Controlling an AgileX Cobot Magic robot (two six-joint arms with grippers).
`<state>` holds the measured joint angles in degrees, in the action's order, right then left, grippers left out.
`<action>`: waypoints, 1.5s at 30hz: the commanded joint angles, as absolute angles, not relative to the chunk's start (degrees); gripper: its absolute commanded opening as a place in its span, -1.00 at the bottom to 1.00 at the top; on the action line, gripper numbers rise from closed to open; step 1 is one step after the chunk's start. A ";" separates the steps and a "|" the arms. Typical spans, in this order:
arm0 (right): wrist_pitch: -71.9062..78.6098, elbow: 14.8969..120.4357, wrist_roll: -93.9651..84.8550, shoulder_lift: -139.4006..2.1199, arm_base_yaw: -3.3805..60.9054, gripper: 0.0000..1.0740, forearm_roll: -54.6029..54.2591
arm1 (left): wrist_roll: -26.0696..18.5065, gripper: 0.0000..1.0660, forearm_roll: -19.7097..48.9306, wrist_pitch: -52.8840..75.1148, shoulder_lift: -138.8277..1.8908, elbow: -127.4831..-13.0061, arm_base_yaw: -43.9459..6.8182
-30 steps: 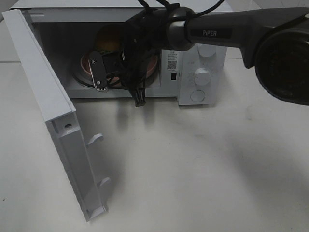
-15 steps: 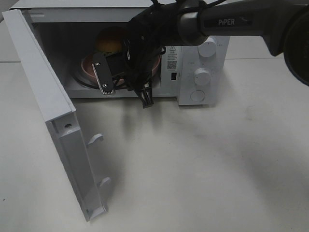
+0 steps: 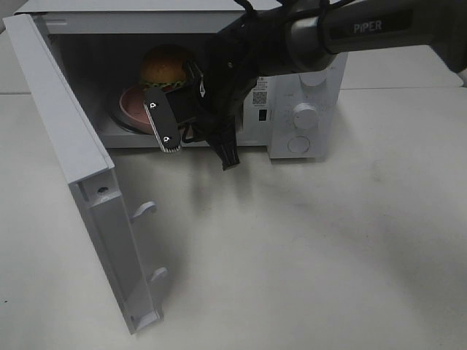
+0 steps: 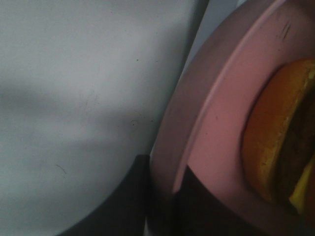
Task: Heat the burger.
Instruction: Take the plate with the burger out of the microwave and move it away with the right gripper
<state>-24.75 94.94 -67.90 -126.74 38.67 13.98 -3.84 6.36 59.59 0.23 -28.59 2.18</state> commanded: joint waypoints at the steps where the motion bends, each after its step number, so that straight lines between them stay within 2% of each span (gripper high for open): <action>1: -17.19 92.02 -71.05 -123.24 38.73 -0.99 13.69 | -4.01 0.84 6.42 59.53 1.43 -28.42 2.23; 17: -2.41 80.33 -74.43 -117.11 38.73 -0.99 11.40 | -3.95 0.84 6.42 59.53 1.43 -28.42 2.23; 45: 1.38 59.99 -76.09 -103.13 37.53 -0.98 11.29 | -3.95 0.84 6.42 59.53 1.43 -28.42 2.23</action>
<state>-1.78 59.76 -76.83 -104.85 37.93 11.75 -3.84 6.36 59.59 0.23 -28.59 2.18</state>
